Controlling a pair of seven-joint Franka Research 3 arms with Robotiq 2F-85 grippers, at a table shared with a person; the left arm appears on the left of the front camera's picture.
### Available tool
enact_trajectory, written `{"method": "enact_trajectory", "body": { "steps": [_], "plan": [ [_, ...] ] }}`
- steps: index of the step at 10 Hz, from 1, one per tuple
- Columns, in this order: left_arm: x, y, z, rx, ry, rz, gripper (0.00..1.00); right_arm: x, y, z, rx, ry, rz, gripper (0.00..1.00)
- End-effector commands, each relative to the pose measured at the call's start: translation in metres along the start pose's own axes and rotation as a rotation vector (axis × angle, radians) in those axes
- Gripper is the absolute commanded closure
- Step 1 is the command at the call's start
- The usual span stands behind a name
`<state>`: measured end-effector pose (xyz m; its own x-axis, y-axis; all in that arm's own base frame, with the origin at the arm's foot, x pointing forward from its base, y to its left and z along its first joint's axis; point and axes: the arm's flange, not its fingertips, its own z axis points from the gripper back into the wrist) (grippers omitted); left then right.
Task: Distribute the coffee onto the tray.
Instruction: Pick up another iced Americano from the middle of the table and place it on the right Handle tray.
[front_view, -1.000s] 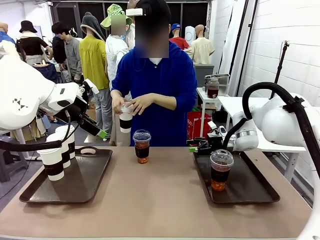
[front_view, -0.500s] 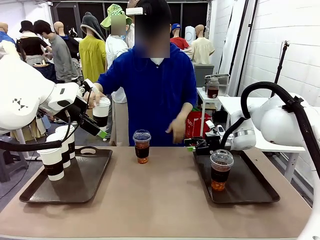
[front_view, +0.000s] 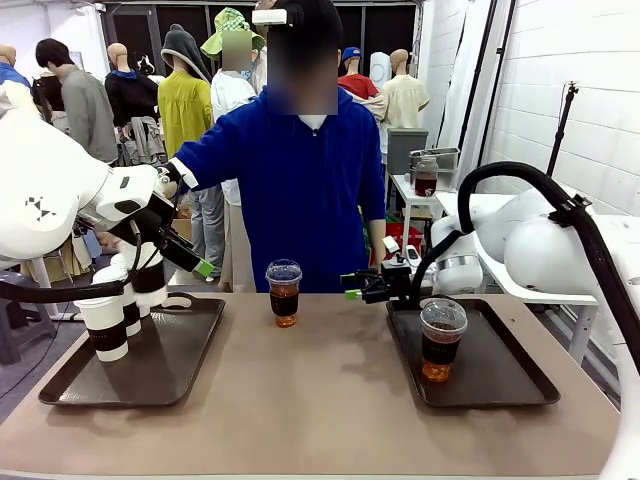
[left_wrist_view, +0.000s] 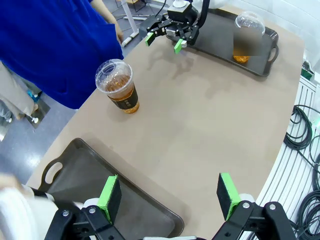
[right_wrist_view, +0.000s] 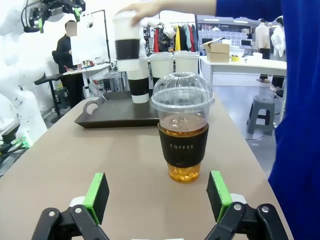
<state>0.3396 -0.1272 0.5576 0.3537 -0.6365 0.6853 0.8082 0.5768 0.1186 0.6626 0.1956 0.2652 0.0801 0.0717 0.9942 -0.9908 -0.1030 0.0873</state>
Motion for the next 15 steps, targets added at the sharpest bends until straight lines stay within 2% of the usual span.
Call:
{"method": "enact_trajectory", "body": {
  "steps": [1, 6, 9, 15],
  "plan": [
    [-0.001, 0.001, 0.000, -0.002, -0.002, 0.003, 0.00, 0.003, -0.013, -0.017, -0.023, 0.004, -0.022, 0.00],
    [-0.001, 0.001, 0.000, -0.002, -0.002, 0.003, 0.00, 0.003, -0.019, -0.055, -0.019, 0.009, -0.025, 0.00],
    [-0.001, 0.001, 0.000, -0.002, -0.002, 0.003, 0.00, 0.001, -0.008, -0.052, 0.000, 0.017, -0.003, 0.00],
    [-0.001, 0.001, 0.000, -0.002, -0.002, 0.003, 0.00, -0.002, -0.013, -0.058, 0.000, 0.004, -0.002, 0.00]
  ]
}}
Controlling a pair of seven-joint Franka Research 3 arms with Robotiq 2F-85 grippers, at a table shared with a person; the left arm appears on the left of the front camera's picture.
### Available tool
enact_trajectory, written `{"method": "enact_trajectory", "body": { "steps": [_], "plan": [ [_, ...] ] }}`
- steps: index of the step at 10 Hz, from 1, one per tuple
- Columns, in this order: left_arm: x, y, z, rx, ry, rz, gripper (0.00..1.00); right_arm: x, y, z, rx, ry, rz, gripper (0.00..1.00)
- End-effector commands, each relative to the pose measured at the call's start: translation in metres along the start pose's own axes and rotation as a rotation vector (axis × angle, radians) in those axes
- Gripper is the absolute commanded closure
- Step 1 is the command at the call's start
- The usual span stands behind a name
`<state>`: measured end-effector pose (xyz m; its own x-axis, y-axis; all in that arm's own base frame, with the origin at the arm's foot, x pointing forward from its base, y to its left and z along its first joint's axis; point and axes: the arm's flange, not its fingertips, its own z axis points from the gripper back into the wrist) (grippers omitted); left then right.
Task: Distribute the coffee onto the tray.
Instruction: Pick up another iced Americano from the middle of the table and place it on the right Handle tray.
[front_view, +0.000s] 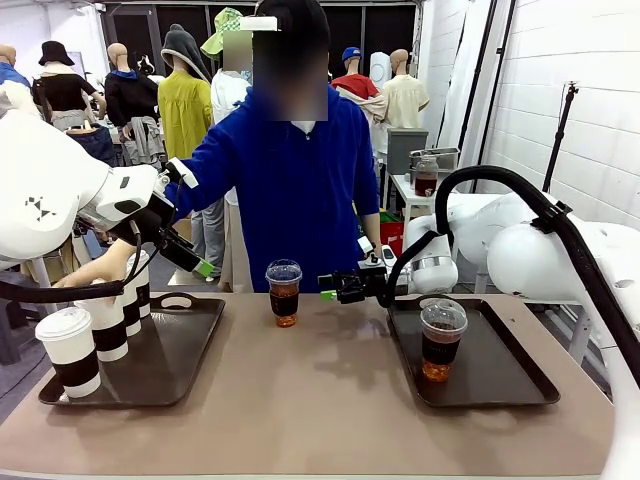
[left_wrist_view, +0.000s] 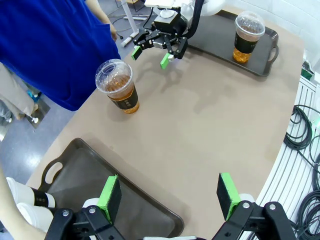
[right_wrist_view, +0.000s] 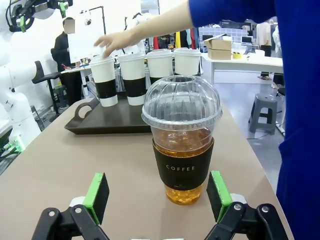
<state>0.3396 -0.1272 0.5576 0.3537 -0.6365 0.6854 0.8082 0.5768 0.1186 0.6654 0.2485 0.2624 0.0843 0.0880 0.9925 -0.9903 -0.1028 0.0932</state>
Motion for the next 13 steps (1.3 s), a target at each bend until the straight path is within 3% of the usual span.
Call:
{"method": "enact_trajectory", "body": {
  "steps": [1, 13],
  "plan": [
    [-0.001, 0.001, 0.000, -0.002, -0.002, 0.003, 0.00, -0.006, -0.009, -0.014, 0.007, -0.019, 0.012, 0.00],
    [-0.001, 0.001, 0.000, -0.002, -0.002, 0.003, 0.00, -0.021, -0.037, -0.065, -0.013, 0.014, -0.033, 0.00]
  ]
}}
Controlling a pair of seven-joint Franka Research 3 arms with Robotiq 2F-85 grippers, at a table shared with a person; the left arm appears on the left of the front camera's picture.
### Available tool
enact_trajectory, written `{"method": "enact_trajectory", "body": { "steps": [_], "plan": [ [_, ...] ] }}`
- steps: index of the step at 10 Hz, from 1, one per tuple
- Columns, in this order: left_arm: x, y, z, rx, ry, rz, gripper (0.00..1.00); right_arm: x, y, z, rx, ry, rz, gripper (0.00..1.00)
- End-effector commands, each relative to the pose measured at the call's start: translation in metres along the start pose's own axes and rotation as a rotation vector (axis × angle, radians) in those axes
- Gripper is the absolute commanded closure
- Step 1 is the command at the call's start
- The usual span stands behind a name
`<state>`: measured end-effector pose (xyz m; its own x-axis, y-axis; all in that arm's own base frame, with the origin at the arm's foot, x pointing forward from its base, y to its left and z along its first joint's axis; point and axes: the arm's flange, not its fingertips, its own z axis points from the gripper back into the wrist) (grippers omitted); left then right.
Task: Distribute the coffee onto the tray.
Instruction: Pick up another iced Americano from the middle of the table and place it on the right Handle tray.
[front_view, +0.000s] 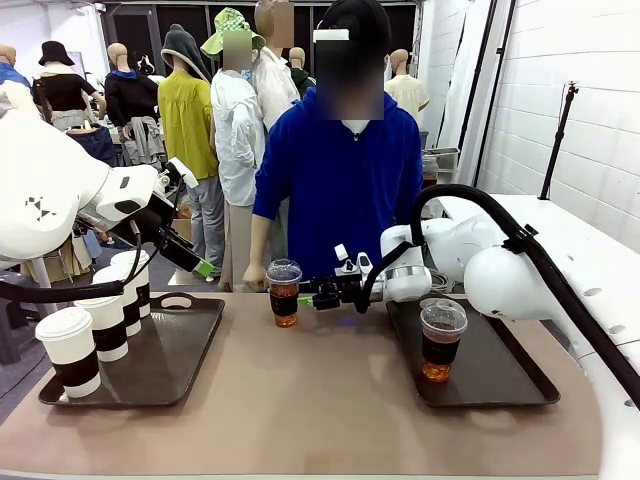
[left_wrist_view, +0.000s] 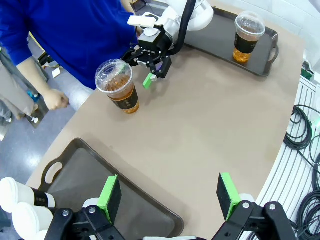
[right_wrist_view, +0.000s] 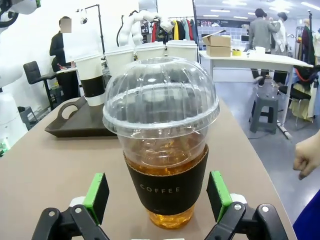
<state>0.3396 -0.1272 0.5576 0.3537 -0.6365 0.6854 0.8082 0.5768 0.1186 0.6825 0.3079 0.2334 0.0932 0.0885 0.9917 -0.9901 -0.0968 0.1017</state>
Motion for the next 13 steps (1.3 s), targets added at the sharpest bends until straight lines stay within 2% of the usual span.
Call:
{"method": "enact_trajectory", "body": {
  "steps": [1, 13],
  "plan": [
    [-0.001, 0.001, 0.000, -0.002, -0.002, 0.003, 0.00, 0.000, -0.012, -0.007, -0.009, 0.016, -0.030, 0.00],
    [-0.001, 0.001, 0.000, -0.002, -0.002, 0.003, 0.00, -0.004, -0.025, -0.038, 0.048, 0.057, -0.054, 0.00]
  ]
}}
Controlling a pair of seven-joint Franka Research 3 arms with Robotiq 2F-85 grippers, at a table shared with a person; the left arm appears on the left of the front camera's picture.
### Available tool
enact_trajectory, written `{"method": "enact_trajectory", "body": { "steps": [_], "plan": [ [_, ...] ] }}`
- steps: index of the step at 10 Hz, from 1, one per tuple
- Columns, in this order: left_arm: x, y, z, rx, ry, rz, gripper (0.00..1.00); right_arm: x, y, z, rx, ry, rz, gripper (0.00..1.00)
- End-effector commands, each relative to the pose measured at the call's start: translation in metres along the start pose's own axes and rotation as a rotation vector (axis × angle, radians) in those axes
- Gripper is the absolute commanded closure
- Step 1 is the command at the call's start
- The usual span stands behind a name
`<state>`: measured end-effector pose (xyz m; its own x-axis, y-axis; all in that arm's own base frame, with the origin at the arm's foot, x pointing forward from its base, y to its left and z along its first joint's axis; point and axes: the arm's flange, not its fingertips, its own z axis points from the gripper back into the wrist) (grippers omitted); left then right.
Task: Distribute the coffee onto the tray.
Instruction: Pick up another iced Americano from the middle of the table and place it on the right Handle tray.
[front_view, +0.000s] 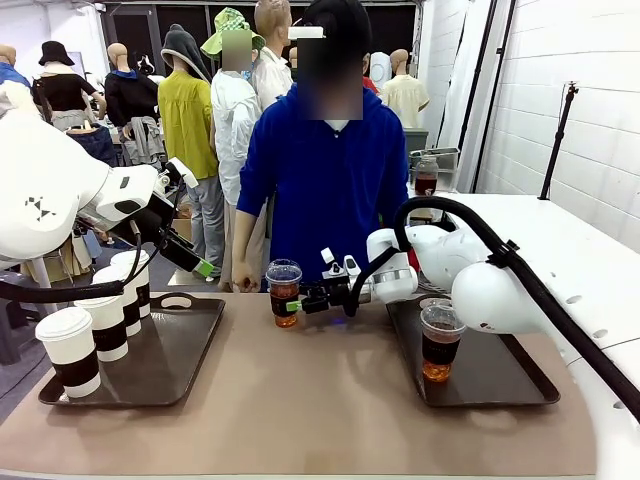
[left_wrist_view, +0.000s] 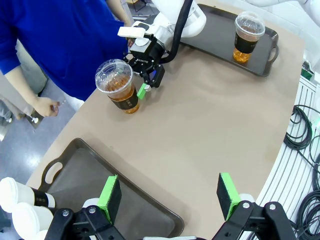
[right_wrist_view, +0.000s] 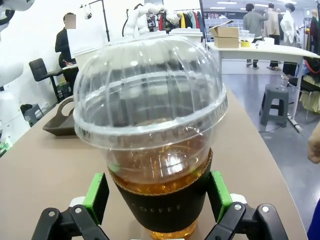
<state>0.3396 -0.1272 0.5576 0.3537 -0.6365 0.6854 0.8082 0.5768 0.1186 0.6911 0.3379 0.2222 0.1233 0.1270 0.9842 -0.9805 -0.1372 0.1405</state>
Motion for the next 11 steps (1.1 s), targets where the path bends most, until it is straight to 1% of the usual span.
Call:
{"method": "enact_trajectory", "body": {
  "steps": [1, 5, 7, 8, 9, 11],
  "plan": [
    [-0.001, 0.001, 0.000, -0.002, -0.002, 0.003, 0.00, 0.004, -0.014, -0.013, 0.016, 0.026, -0.022, 0.00],
    [-0.001, 0.001, 0.000, -0.002, -0.002, 0.003, 0.00, 0.007, -0.019, -0.028, 0.036, 0.027, -0.013, 0.00],
    [-0.001, 0.001, 0.000, -0.002, -0.002, 0.003, 0.00, 0.009, -0.021, -0.033, 0.062, 0.009, -0.032, 0.00],
    [-0.001, 0.001, 0.000, -0.002, -0.002, 0.003, 0.00, 0.009, -0.020, -0.035, 0.070, 0.011, -0.052, 0.19],
    [-0.001, 0.001, 0.000, -0.002, -0.002, 0.003, 0.00, 0.008, -0.020, -0.034, 0.054, -0.003, -0.027, 0.39],
    [-0.001, 0.001, 0.000, -0.002, -0.002, 0.003, 0.00, 0.011, -0.016, -0.031, 0.062, -0.002, -0.033, 0.39]
  ]
}}
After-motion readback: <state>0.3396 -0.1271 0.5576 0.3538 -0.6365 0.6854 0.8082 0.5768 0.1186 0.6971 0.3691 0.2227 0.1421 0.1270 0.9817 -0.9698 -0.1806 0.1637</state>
